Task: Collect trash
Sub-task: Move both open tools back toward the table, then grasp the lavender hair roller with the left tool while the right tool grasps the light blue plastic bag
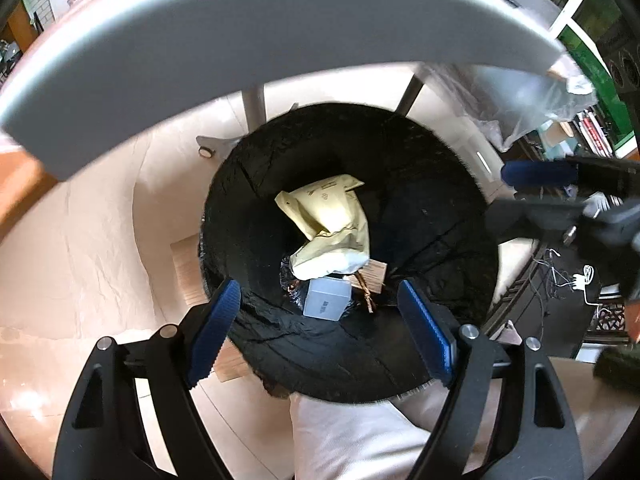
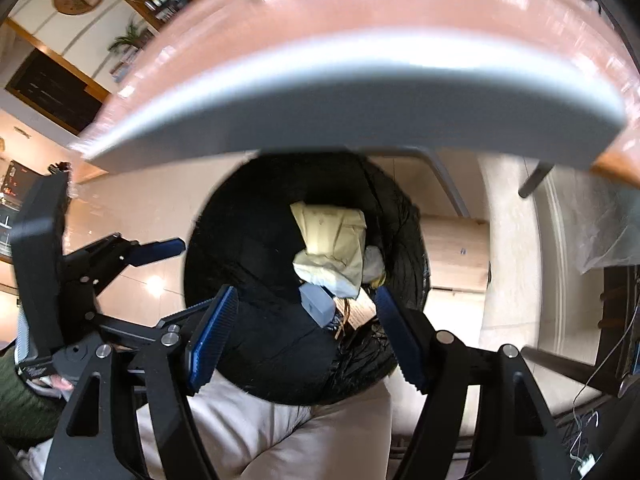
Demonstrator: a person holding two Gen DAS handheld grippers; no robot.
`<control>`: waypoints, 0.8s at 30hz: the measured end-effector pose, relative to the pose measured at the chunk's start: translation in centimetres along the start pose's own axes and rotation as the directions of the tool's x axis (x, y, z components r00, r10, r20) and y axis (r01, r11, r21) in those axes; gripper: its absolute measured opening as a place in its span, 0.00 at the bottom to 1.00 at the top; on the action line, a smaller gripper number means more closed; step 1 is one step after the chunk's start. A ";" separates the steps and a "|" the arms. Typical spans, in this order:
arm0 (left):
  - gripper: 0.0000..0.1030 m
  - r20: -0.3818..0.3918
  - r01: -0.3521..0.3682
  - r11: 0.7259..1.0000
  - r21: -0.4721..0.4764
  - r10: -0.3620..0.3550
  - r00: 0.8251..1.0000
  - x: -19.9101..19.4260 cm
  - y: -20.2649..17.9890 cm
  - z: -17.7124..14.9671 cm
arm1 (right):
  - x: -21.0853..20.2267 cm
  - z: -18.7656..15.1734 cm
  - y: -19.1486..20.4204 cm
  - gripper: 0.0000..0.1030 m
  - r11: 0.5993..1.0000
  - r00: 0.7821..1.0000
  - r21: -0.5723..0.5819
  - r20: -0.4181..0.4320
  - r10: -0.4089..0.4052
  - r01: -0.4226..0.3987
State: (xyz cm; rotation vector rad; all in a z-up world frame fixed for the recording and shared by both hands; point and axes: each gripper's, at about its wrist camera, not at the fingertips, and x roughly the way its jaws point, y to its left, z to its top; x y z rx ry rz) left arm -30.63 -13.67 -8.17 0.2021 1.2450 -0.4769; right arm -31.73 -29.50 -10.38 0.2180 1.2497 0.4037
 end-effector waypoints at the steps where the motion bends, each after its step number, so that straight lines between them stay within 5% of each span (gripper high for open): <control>1: 0.80 0.016 0.002 1.000 0.007 -0.002 1.000 -0.9 -0.1 -0.1 | -1.2 0.0 0.3 0.69 1.000 1.000 -0.015 0.021 -0.004 0.005; 3: 0.80 0.057 0.010 1.000 0.023 -0.011 0.998 -3.2 -0.2 -0.3 | -4.2 0.1 1.0 0.70 0.999 0.997 -0.052 0.079 0.000 0.004; 6: 0.82 0.159 0.035 0.997 0.073 -0.046 0.986 -7.5 -1.0 0.0 | -8.4 0.5 2.0 0.85 0.996 0.983 -0.087 0.185 -0.002 0.018; 10: 0.98 0.343 0.050 0.988 0.144 -0.097 0.934 -13.4 -2.0 2.0 | -12.9 3.1 1.7 0.96 0.997 0.930 -0.052 0.366 -0.031 0.054; 15: 0.98 0.480 -0.099 0.982 0.164 0.008 0.877 -15.9 -1.6 6.8 | -14.5 9.2 -0.3 0.96 0.998 0.891 0.036 0.448 -0.067 0.057; 18: 0.98 0.485 -0.182 0.976 0.119 0.102 0.869 -15.2 0.0 10.6 | -14.4 12.6 -0.6 0.96 0.993 0.881 0.052 0.459 -0.117 0.105; 21: 0.98 0.425 -0.142 0.989 0.032 0.115 0.898 -14.1 3.1 15.7 | -13.8 15.9 -1.1 0.96 0.990 0.873 0.077 0.466 -0.142 0.120; 24: 0.98 0.397 -0.116 0.992 -0.038 0.122 0.910 -13.5 6.0 20.1 | -12.1 18.8 -1.5 0.96 0.987 0.876 0.086 0.455 -0.161 0.137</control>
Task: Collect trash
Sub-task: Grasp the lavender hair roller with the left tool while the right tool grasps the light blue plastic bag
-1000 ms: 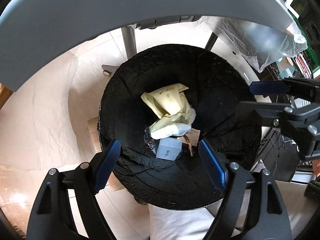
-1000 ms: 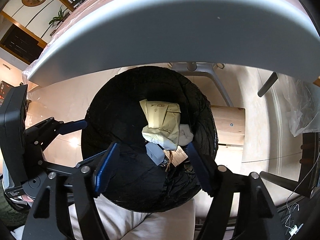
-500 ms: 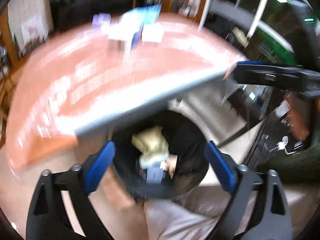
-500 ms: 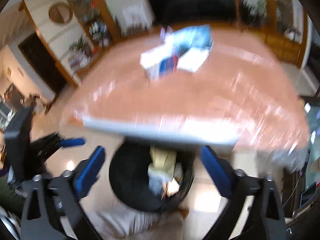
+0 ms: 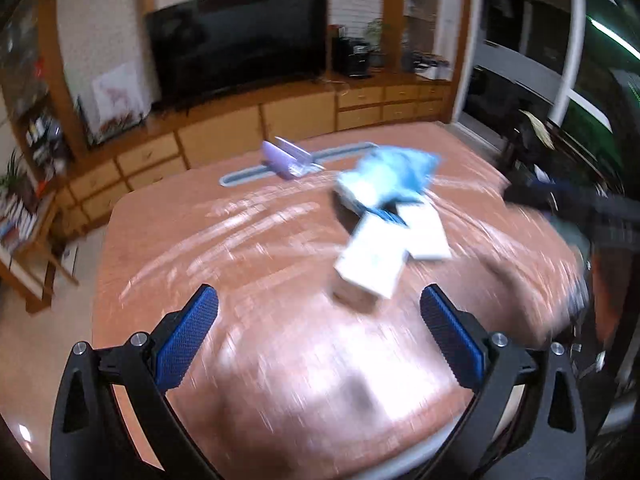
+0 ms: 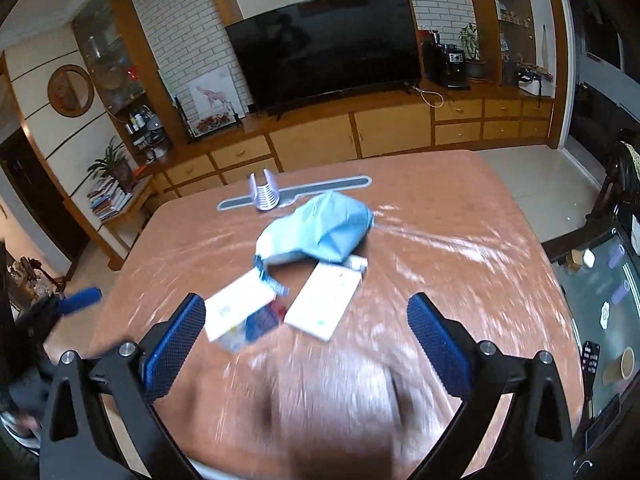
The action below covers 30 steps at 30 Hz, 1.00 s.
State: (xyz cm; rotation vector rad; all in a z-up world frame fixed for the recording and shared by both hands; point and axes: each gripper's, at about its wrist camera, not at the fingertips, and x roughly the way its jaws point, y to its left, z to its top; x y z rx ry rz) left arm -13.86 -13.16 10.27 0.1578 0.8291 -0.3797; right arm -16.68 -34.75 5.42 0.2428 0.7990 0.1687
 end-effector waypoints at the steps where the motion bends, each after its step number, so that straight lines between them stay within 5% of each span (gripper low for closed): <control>1: 0.98 -0.004 0.003 1.000 -0.015 -0.003 1.000 0.7 0.6 1.0 | 1.1 0.6 -0.1 0.96 1.000 1.000 0.009 -0.011 -0.007 0.007; 7: 0.98 -0.045 0.018 0.998 -0.061 -0.021 0.999 6.5 2.9 7.2 | 7.0 3.4 -0.7 0.96 0.998 0.997 0.053 -0.072 -0.035 0.039; 18: 0.98 -0.102 0.052 0.988 -0.144 -0.067 0.993 15.5 4.5 12.1 | 12.6 5.5 -3.1 0.96 0.977 0.993 0.201 -0.104 -0.057 0.077; 26: 0.98 -0.136 -0.015 0.969 -0.248 -0.019 0.991 20.1 5.2 14.4 | 15.9 5.8 -4.8 0.96 0.966 0.991 0.260 -0.132 0.020 0.015; 30: 0.89 -0.154 -0.014 0.965 -0.260 -0.028 0.988 21.7 5.1 14.4 | 16.7 5.4 -5.4 0.96 0.950 0.985 0.311 -0.153 0.073 -0.023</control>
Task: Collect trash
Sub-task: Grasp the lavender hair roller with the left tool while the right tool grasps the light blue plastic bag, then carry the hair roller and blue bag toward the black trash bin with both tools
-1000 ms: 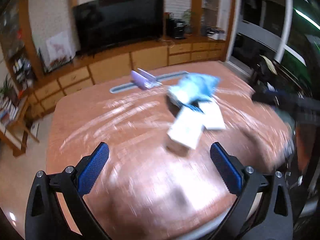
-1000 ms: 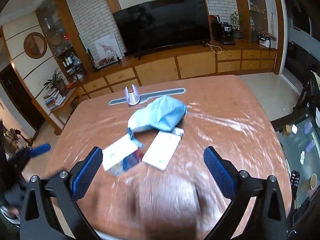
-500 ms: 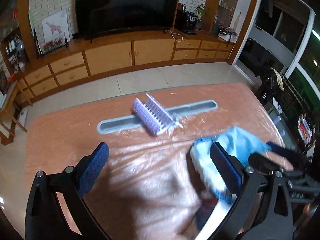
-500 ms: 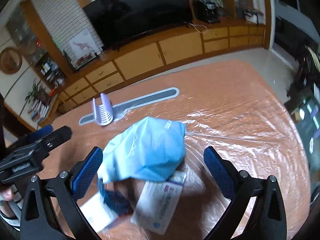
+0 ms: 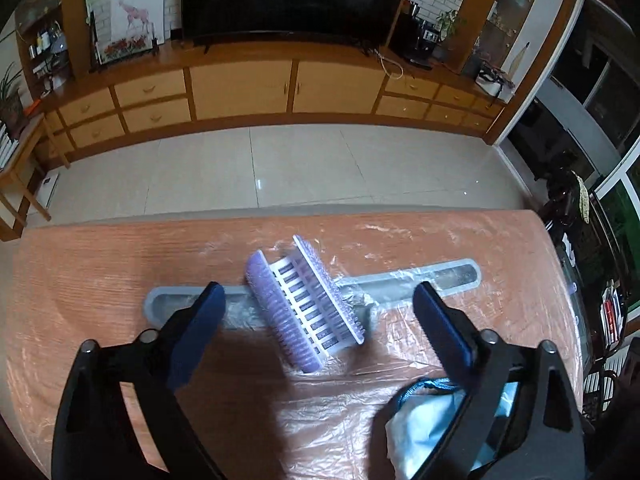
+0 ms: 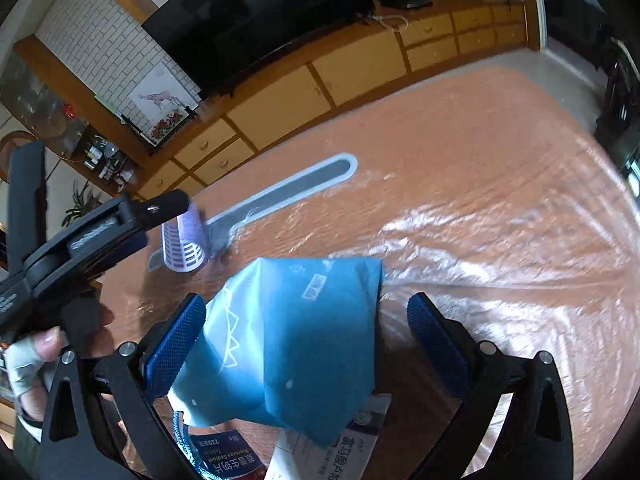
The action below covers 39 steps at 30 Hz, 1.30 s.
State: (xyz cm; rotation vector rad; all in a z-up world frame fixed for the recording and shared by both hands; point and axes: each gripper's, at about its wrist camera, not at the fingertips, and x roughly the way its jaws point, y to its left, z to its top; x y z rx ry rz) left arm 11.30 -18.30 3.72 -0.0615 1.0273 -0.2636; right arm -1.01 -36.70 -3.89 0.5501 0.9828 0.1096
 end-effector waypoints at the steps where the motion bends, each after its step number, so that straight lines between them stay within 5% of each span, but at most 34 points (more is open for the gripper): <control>1: 0.89 -0.007 0.000 1.000 0.004 0.000 1.000 0.4 0.0 -0.1 | 0.1 -0.1 0.1 0.96 1.000 1.000 0.001 -0.010 0.017 -0.017; 7: 0.70 -0.038 0.071 0.997 -0.002 -0.071 0.997 2.1 0.3 -0.4 | 0.6 -0.9 0.8 0.78 0.998 0.998 -0.028 -0.021 0.053 -0.053; 13: 0.46 -0.046 0.103 0.993 0.054 -0.100 0.994 2.4 -0.1 -1.0 | 1.0 -0.5 -0.4 0.64 0.984 0.984 0.045 -0.048 0.174 -0.172; 24: 0.42 0.032 0.127 0.989 0.069 -0.130 0.991 0.8 0.4 -1.0 | 0.8 0.3 -2.4 0.48 0.957 0.962 0.107 -0.019 0.273 -0.269; 39: 0.42 0.115 0.151 0.984 0.100 -0.162 0.980 -5.8 1.2 -3.8 | -3.8 1.4 -1.8 0.48 0.978 0.976 0.039 0.089 0.200 -0.204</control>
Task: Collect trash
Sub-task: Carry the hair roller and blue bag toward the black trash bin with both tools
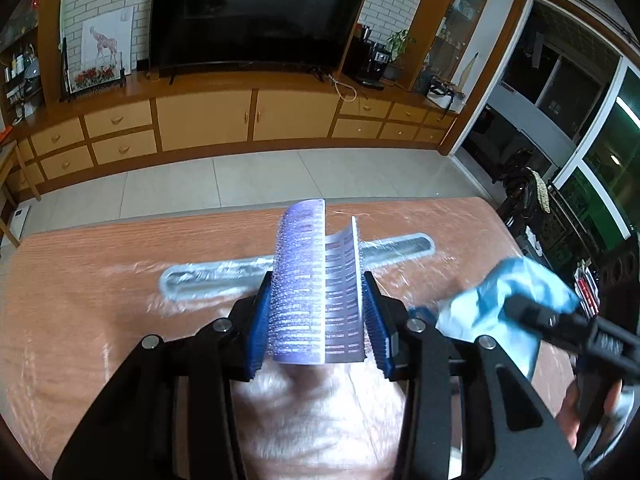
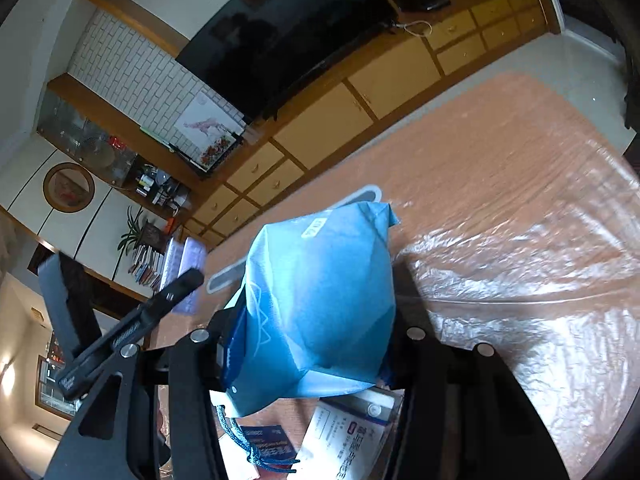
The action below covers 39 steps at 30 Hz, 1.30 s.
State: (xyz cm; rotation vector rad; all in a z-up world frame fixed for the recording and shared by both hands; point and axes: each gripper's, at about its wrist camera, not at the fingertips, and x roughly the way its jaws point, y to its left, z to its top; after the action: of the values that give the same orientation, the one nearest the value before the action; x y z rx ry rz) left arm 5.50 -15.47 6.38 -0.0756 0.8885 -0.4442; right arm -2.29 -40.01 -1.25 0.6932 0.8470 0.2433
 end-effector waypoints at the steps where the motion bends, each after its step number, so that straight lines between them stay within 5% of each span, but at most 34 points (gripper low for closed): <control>1: 0.42 0.001 0.003 1.000 0.005 -0.003 1.000 -0.6 -0.1 -0.3 | -0.4 -0.1 0.2 0.48 1.000 1.000 -0.003 0.006 0.002 -0.002; 20: 0.42 -0.013 0.055 0.996 0.069 -0.054 0.998 -9.6 -1.1 -9.4 | -7.6 -8.4 6.4 0.48 0.993 0.998 -0.106 0.054 -0.036 0.042; 39: 0.42 -0.015 -0.038 0.998 -0.044 0.037 0.999 -15.6 -6.5 -20.6 | -13.9 -17.7 6.1 0.48 0.967 0.993 -0.242 -0.104 0.055 -0.079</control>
State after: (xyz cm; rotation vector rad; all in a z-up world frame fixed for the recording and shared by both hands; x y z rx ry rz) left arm -20.96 -12.61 6.31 -0.0961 0.9123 -0.3909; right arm -24.29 -33.55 2.95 0.4806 0.8691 0.4382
